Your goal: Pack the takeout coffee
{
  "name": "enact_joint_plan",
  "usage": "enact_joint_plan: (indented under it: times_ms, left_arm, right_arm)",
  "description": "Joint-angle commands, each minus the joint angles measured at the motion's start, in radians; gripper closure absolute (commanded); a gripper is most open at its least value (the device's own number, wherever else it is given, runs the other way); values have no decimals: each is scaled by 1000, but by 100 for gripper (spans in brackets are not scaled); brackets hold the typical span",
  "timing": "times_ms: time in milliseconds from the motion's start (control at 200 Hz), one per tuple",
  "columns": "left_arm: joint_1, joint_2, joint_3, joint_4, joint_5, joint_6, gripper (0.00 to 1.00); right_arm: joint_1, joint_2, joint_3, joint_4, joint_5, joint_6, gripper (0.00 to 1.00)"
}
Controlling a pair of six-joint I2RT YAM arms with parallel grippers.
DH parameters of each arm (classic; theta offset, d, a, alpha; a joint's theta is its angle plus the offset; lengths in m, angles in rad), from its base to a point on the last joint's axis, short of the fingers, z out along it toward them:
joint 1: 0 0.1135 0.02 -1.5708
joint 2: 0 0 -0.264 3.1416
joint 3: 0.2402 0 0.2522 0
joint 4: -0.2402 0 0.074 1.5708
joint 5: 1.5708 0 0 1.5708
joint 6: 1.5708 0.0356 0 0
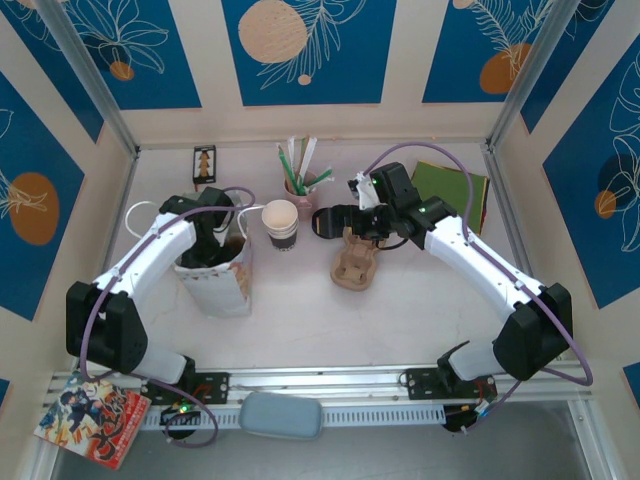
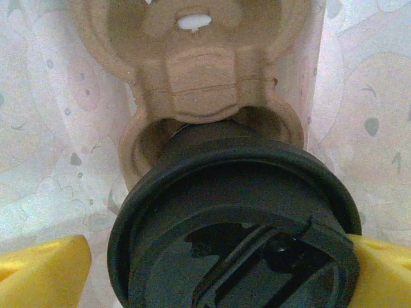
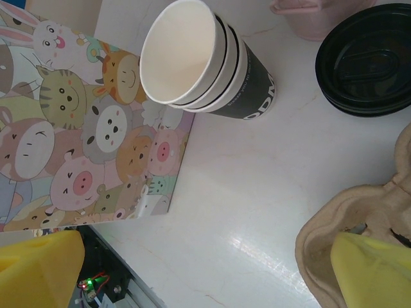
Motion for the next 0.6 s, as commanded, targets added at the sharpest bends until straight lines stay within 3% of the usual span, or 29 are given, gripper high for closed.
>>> enact_joint_plan:
  times_ms: [0, 595]
  left_arm:
    - [19, -19, -20, -43, -30, -10, 4]
    - [18, -36, -12, -53, -25, -18, 4]
  right_arm:
    - [6, -14, -9, -1, -10, 4, 1]
    - [8, -16, -11, -1, -10, 6, 1]
